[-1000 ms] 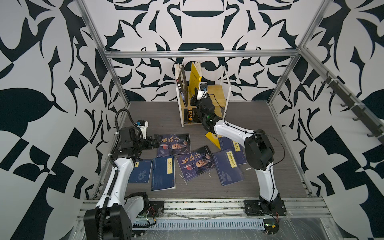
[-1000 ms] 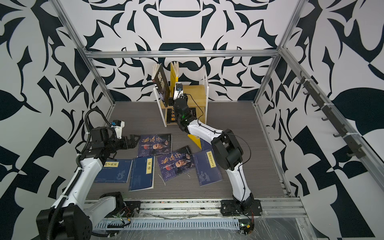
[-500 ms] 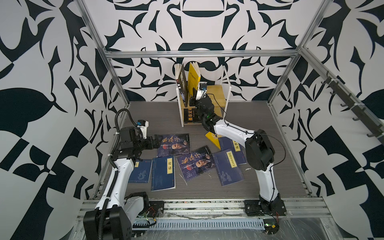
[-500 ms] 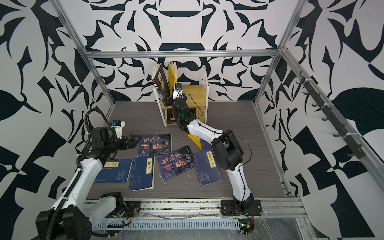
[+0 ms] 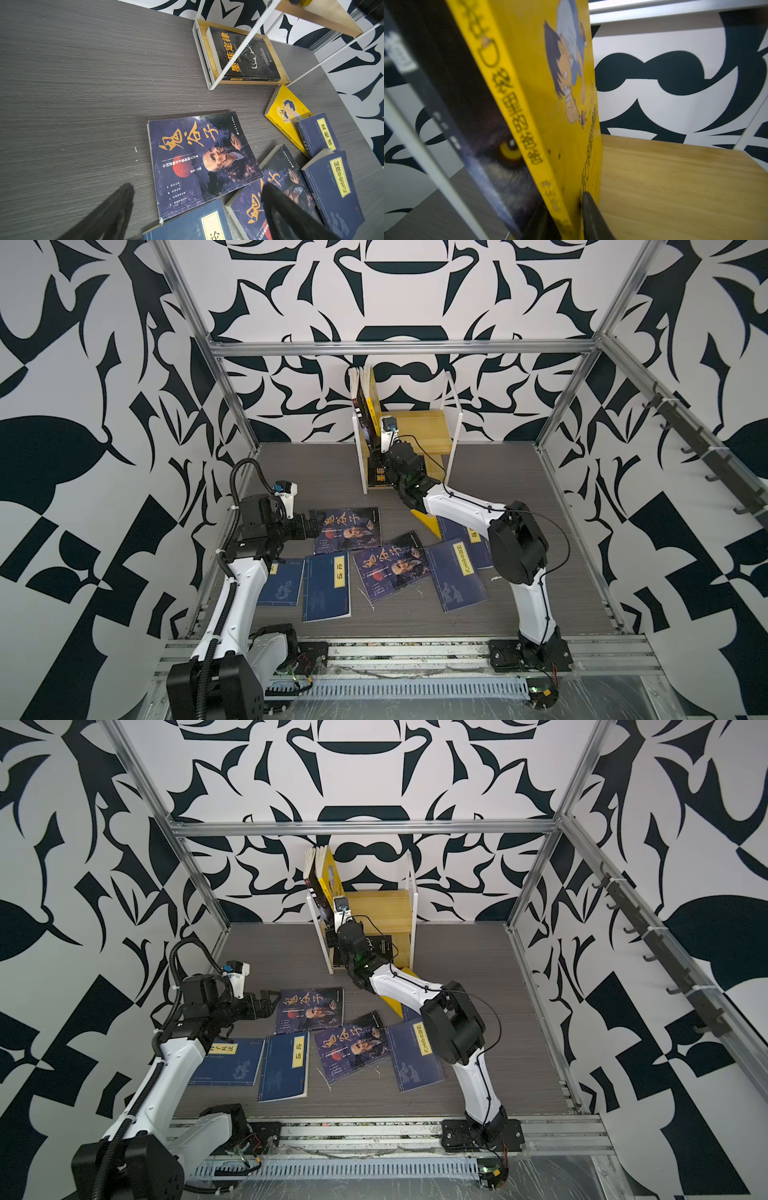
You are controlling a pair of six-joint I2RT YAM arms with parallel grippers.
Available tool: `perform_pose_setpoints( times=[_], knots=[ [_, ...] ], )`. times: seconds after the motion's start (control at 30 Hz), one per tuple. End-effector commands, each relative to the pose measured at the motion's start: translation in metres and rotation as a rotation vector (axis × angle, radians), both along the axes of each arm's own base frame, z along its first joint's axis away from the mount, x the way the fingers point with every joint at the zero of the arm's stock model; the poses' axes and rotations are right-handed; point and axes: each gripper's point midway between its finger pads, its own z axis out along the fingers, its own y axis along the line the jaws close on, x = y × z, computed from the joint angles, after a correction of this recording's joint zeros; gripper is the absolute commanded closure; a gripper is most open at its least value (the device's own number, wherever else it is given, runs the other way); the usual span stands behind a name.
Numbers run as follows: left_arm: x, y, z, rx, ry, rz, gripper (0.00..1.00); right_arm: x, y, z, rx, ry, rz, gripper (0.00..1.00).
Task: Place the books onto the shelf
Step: 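Open the right gripper and draw it back from the book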
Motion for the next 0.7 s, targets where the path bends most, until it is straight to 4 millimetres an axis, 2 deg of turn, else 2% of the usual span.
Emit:
perform_pose_setpoints(
  times=[0.0,0.2,0.43,0.53,0.67],
  knots=[
    [-0.002,-0.001,-0.001,0.003,-0.008,-0.010,0.00,-0.025,-0.007,0.063,0.030,-0.095,0.036,0.66],
    [-0.003,0.001,-0.003,0.002,-0.005,-0.003,0.00,-0.060,-0.004,0.055,-0.013,-0.063,0.126,0.57],
    [-0.002,0.002,-0.005,-0.005,0.001,0.000,0.00,-0.095,-0.037,0.052,-0.031,-0.011,0.127,0.56],
    [-0.002,0.003,-0.004,-0.009,0.002,0.004,0.00,-0.092,-0.053,0.055,-0.068,0.019,0.098,0.65],
    [-0.002,0.004,-0.002,-0.015,-0.003,0.007,0.00,-0.070,-0.072,0.059,-0.075,0.054,0.047,0.77]
  ],
)
